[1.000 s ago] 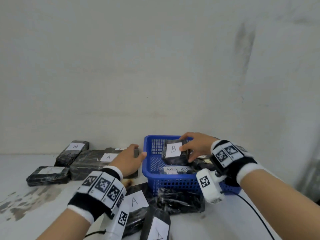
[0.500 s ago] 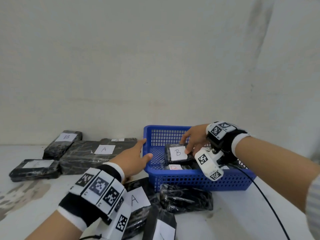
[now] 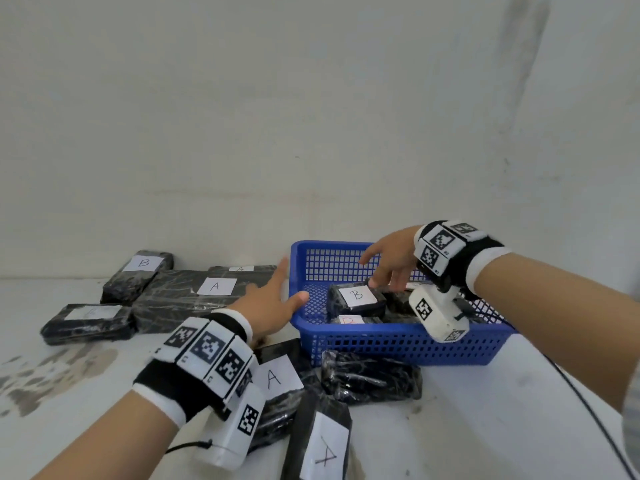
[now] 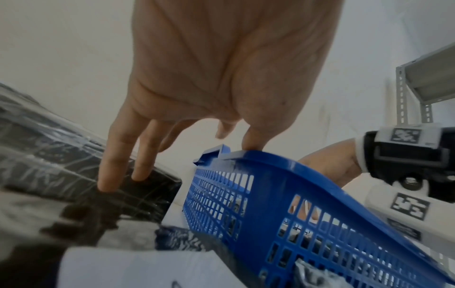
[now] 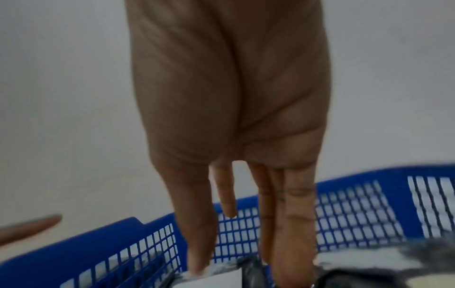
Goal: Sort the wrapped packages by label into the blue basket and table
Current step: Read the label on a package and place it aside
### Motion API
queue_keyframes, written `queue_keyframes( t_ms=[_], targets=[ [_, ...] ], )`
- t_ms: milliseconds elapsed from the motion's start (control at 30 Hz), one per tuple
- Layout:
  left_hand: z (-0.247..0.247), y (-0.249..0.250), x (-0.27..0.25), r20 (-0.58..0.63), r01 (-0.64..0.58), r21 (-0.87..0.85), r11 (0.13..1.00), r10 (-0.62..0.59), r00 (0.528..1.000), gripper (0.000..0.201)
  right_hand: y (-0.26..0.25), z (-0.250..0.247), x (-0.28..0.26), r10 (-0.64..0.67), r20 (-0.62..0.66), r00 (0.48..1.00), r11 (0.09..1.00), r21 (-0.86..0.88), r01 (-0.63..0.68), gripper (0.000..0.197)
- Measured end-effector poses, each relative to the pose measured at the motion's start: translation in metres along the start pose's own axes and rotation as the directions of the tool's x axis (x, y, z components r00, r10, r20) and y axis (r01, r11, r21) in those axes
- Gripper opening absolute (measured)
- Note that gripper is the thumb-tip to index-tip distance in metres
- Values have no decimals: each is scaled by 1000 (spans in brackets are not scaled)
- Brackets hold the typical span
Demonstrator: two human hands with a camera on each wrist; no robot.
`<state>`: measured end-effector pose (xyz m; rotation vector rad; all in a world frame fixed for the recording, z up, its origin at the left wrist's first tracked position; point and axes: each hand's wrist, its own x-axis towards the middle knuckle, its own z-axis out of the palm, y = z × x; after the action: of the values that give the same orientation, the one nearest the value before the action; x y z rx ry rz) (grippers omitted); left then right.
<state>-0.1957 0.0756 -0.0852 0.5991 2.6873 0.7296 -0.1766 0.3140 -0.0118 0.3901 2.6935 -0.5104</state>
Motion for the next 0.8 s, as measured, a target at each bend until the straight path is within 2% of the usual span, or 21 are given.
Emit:
queue_keyframes(
  t_ms=[67,133,200,267,333,400,500,600,700,800],
  targets=[
    [-5,0,-13,-45,17,-62,998,-20,999,95,0,-1,-18,-82,-144,986,997,-16,80,42],
    [-14,0,-30,-147,-10,-142,990,-11,989,90,1,6,-36,-171,-281,944,983,20,184,20],
    [-24,-6,-44,-227,-20,-238,971,-36,973,61,0,21,-59,-253,-377,891,937,134,322,8],
    [-28,-13,-58,-243,-11,-327,945,-73,967,34,-3,46,-84,-325,-368,871,882,214,419,2],
    [-27,-20,-73,-244,-5,-363,932,-90,965,26,-9,77,-107,-428,-240,871,866,167,472,11],
    [-23,-26,-88,-243,-1,-348,938,-89,966,22,-15,106,-125,-506,-68,860,858,66,510,37],
    [-13,-36,-106,-192,11,-305,952,-72,979,18,-24,138,-137,-513,124,849,834,-161,527,66],
    [-2,-41,-120,-149,14,-282,959,-58,987,15,-30,158,-139,-494,90,865,833,-237,500,70],
    [6,-40,-131,-174,-44,-275,961,-5,985,20,-28,164,-141,-534,11,846,831,-179,527,60],
    [3,-30,-148,-182,-179,-256,950,134,974,27,-24,153,-148,-550,-131,825,834,-40,550,56]
  ],
)
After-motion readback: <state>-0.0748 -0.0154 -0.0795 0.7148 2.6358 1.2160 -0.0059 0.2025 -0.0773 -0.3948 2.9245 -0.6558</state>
